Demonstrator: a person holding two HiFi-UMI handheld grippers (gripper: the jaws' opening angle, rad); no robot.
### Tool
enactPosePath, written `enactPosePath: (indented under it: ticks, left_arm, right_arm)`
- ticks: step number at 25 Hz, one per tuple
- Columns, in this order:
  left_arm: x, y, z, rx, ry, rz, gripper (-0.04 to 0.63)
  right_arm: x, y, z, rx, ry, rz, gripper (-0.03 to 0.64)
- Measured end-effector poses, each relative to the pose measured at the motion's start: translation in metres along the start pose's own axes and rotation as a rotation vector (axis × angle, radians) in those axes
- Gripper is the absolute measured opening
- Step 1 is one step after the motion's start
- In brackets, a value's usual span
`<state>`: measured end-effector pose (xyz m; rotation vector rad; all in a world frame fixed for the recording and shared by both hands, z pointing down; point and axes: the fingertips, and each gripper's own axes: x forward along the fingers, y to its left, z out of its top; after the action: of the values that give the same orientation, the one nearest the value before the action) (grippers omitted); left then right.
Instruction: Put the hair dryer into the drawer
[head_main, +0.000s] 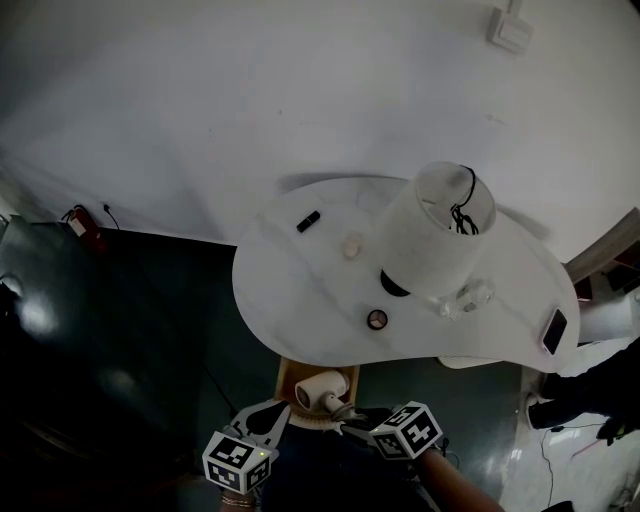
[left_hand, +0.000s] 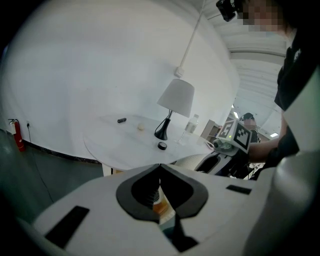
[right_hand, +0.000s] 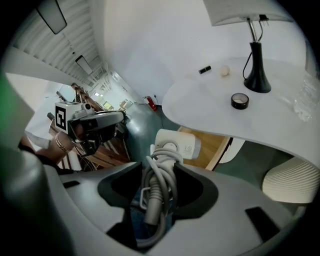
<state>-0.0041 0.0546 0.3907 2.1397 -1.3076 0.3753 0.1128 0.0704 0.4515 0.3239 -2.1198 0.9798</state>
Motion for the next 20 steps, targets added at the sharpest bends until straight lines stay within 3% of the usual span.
enactPosePath:
  ticks: [9, 20]
  left_arm:
    - [0.012, 0.009, 0.008, 0.023, 0.047, -0.067, 0.02]
    - [0.026, 0.025, 0.014, 0.126, 0.158, -0.243, 0.02]
  right_arm:
    - [0.005, -0.003, 0.004, 0.07, 0.0, -0.055, 0.216]
    - [0.024, 0.001, 0.016, 0.195, -0.026, -0.155, 0.215]
